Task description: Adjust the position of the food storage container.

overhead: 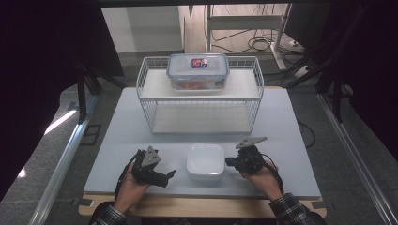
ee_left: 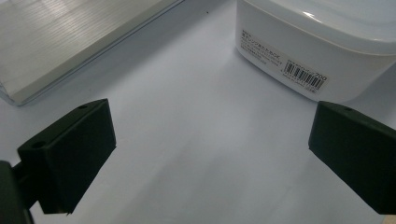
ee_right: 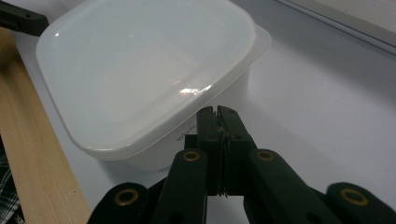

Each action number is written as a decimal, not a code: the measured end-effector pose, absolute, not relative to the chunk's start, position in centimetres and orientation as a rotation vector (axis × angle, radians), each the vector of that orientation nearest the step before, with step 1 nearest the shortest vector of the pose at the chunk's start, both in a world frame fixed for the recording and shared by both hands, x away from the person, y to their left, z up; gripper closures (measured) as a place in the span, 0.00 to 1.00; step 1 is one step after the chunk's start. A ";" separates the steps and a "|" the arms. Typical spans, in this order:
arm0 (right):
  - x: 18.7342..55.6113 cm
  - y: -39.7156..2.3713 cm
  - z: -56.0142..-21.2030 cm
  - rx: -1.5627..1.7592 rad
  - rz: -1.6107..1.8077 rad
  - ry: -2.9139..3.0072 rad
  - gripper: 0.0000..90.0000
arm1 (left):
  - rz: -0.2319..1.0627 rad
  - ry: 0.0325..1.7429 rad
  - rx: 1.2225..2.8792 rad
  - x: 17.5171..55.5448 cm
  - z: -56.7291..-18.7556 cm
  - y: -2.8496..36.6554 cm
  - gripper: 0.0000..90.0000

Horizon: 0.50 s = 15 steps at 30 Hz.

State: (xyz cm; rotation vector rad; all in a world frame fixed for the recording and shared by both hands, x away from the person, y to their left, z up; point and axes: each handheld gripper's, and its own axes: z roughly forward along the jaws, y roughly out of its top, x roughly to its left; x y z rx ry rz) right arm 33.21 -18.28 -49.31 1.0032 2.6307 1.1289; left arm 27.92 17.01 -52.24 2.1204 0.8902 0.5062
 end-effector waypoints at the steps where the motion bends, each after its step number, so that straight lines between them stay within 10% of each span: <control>1: 33.2 -18.2 -49.4 0.997 1.121 2.633 0.98 | 0.506 0.890 2.124 27.9 -52.2 17.0 0.01; 8: 33.0 -19.1 -48.7 1.004 1.134 2.559 0.86 | 0.480 0.911 2.126 27.9 -52.1 17.2 0.01; 15: 32.6 -20.3 -48.3 1.031 1.184 2.494 0.53 | 0.470 0.912 2.138 27.6 -51.7 17.2 0.02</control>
